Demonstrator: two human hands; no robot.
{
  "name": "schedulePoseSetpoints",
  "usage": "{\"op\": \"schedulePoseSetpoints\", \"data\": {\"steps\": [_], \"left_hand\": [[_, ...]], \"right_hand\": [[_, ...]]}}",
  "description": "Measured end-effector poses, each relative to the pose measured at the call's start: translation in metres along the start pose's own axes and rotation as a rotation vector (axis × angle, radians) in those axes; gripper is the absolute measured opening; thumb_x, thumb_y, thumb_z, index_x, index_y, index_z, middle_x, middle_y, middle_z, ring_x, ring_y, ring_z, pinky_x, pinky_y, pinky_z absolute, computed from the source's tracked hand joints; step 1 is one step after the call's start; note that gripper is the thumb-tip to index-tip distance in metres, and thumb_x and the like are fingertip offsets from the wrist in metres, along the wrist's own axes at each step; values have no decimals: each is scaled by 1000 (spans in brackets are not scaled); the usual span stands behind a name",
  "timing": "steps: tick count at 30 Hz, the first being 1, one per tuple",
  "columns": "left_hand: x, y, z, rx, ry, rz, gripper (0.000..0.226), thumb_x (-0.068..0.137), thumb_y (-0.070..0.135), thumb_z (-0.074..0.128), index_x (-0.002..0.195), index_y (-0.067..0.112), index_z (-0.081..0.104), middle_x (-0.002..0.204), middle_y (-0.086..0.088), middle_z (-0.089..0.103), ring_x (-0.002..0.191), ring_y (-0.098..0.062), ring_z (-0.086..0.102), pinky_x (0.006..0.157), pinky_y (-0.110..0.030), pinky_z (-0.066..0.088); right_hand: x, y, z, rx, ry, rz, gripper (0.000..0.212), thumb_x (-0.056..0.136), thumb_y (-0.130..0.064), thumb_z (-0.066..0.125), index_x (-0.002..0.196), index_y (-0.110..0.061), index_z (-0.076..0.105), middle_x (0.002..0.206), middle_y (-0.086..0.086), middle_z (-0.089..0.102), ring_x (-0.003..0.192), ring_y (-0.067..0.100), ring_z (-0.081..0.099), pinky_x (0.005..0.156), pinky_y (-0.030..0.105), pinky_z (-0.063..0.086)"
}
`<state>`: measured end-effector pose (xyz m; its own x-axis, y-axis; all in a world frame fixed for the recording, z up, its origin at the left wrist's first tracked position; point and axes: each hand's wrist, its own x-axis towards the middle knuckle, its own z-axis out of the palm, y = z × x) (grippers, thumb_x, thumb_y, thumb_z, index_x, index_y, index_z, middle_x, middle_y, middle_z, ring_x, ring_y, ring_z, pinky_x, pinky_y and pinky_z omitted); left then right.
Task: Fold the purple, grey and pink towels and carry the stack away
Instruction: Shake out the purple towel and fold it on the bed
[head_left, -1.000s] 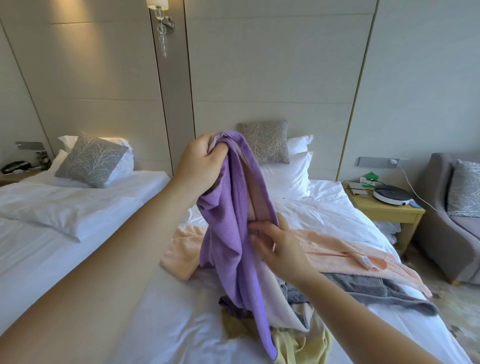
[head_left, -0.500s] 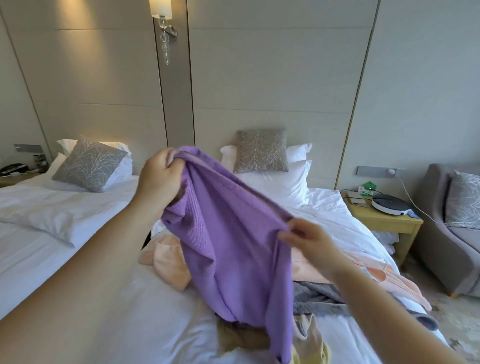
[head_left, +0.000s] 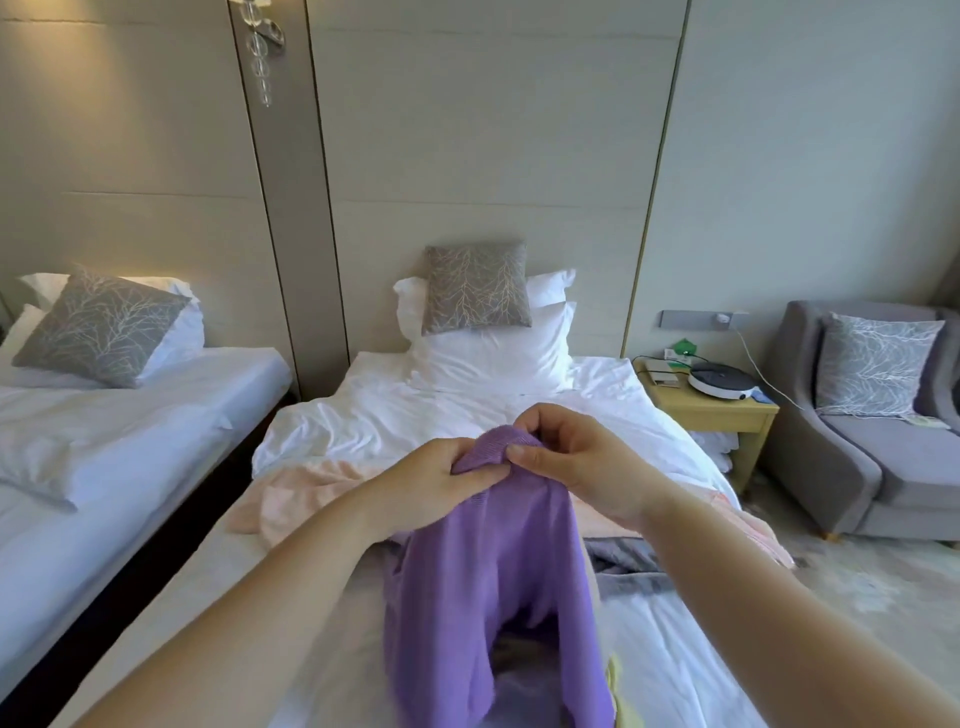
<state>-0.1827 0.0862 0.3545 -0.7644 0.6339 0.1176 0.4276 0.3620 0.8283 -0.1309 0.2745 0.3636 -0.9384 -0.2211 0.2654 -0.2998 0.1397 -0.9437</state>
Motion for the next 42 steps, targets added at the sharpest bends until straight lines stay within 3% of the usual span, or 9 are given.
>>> {"op": "schedulePoseSetpoints", "data": {"steps": [6, 10, 13, 18, 23, 28, 36, 39, 42], "left_hand": [[-3, 17, -14, -71, 44, 182, 8, 90, 7, 61, 91, 10, 68, 86, -1, 66, 81, -7, 58, 81, -23, 46], [-10, 23, -30, -193, 73, 192, 21, 90, 3, 60, 99, 20, 69, 96, 12, 72, 90, 1, 63, 81, -11, 44], [-13, 22, -41, -234, 123, 200, 24, 89, 5, 61, 99, 26, 69, 99, 8, 73, 93, -4, 65, 82, -13, 46], [-14, 25, -38, -229, 94, 210, 20, 82, 23, 63, 100, 27, 71, 104, 7, 73, 99, -5, 65, 86, -13, 46], [-15, 31, -39, -226, 74, 222, 21, 84, 21, 62, 101, 29, 72, 108, 6, 72, 103, -6, 64, 89, -15, 45], [-16, 37, -41, -170, 59, 232, 15, 82, 21, 67, 95, 25, 73, 98, 7, 73, 94, -3, 65, 86, -14, 46], [-9, 42, -47, -105, 338, 255, 27, 78, 12, 75, 90, 37, 71, 92, 14, 75, 88, 0, 68, 83, -11, 47], [-6, 47, -53, -153, 407, 279, 23, 81, 12, 72, 83, 35, 71, 81, 19, 73, 76, 6, 65, 70, -5, 45], [-2, 52, -62, -199, 472, 267, 19, 86, 13, 68, 86, 32, 70, 80, 20, 72, 76, 6, 65, 70, -6, 46]], "right_hand": [[-21, 16, -6, -434, -147, 87, 6, 84, -35, 69, 88, -36, 65, 82, -19, 61, 76, 1, 55, 76, 16, 44], [-12, 16, -14, -899, 220, -115, 29, 90, -37, 57, 83, -13, 71, 86, -3, 62, 77, 14, 57, 74, 30, 43], [-10, 13, -14, -644, 379, -182, 18, 85, -31, 66, 78, -15, 69, 81, -6, 64, 76, 12, 61, 70, 22, 45], [-4, 7, 16, -129, 161, -126, 29, 74, -39, 71, 95, -22, 60, 94, -8, 67, 90, 10, 66, 74, 20, 52], [8, 6, 24, -265, 373, -57, 5, 89, -16, 62, 86, -19, 61, 82, -5, 68, 75, 11, 67, 65, 23, 50], [9, 2, 25, -193, 218, -42, 4, 84, -18, 67, 83, -20, 64, 71, -13, 65, 65, 2, 60, 64, 22, 49], [20, -1, -33, -802, 713, -137, 19, 79, 3, 52, 80, -15, 55, 78, -1, 56, 69, 10, 47, 61, 20, 33], [11, -6, -37, -704, 633, -263, 33, 81, 10, 49, 88, -22, 49, 77, -16, 53, 71, -6, 52, 62, 3, 35], [-12, 5, -23, -793, 464, -424, 42, 84, 14, 45, 97, -26, 43, 96, -4, 53, 82, -1, 52, 71, 15, 41]]}}
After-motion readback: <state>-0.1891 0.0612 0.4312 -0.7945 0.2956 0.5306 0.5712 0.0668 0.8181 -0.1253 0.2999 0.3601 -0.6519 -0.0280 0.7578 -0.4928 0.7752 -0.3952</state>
